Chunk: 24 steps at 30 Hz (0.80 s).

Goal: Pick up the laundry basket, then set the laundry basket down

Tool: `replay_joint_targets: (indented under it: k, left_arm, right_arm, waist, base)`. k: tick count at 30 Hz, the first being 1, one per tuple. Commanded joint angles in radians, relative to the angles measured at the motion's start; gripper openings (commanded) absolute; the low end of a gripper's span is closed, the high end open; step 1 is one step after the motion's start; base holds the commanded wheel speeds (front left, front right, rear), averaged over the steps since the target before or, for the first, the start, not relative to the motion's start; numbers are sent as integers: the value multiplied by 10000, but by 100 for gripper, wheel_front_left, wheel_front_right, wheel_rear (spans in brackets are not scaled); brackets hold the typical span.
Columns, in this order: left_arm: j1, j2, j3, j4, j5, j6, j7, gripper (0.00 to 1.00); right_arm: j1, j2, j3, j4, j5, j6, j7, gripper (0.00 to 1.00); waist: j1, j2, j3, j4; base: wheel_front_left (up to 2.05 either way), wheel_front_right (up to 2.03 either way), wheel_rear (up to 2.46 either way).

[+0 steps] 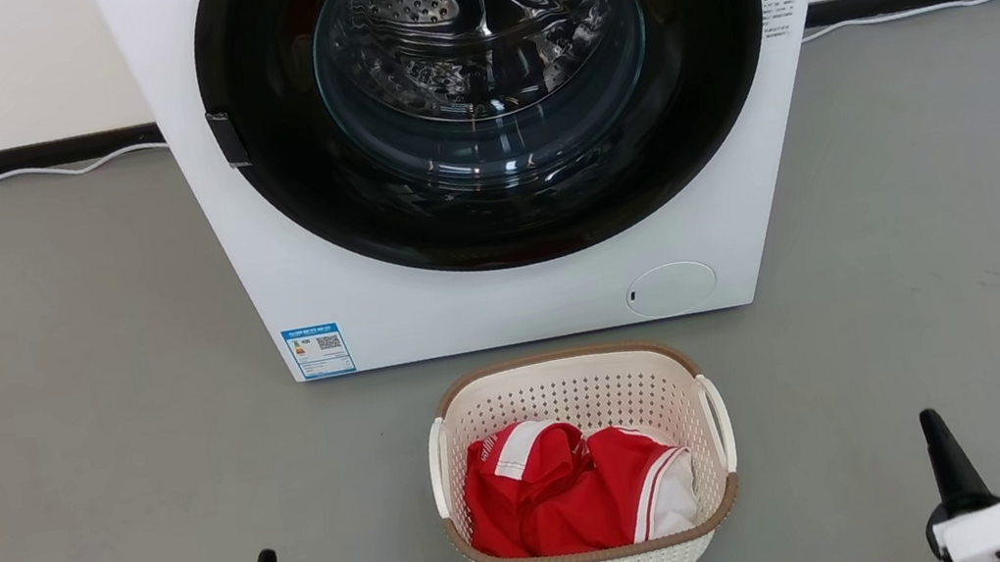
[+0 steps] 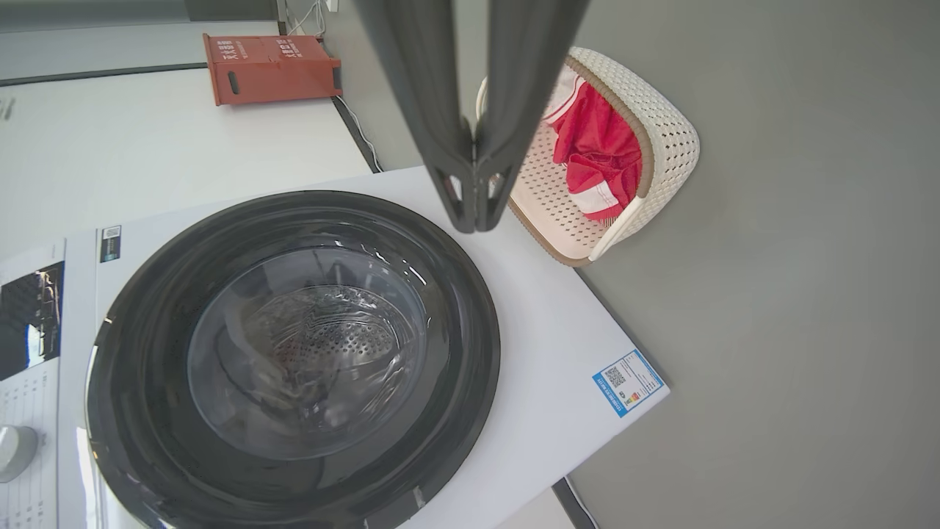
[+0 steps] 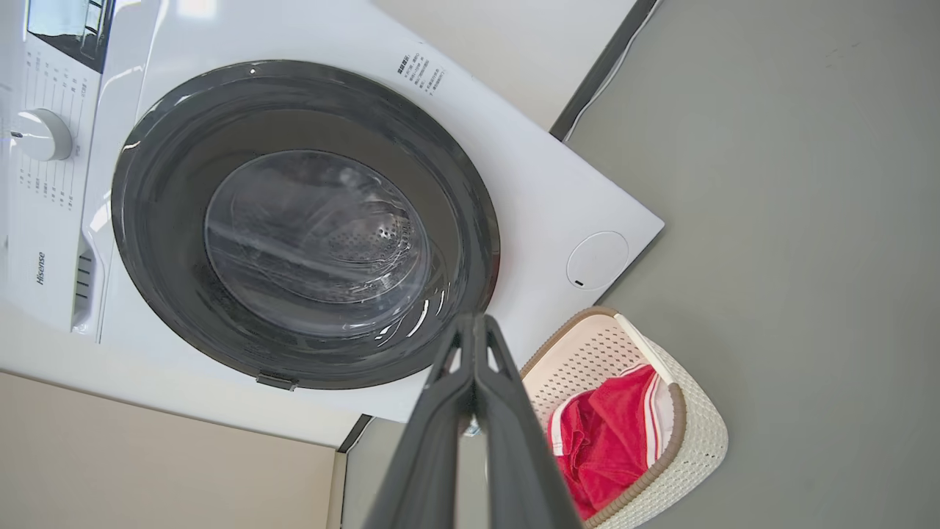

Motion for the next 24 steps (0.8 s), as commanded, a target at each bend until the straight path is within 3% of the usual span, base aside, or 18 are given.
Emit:
replay_joint_targets:
  k: [1, 24]
  left_arm:
    - [-617, 87, 246, -339, -310, -129, 77, 0]
    - [-952, 126, 541, -659, -2764, -405, 784, 0]
  right_arm:
    - [-572, -87, 143, -383, 368, 46, 102, 0]
    - [-864, -101, 99, -593, 3404, 60, 791, 0]
  waist:
    - [-1, -1, 5, 5]
    - [-1, -1, 85, 77]
  base:
    - [0, 0, 0]
    - [0, 0, 0]
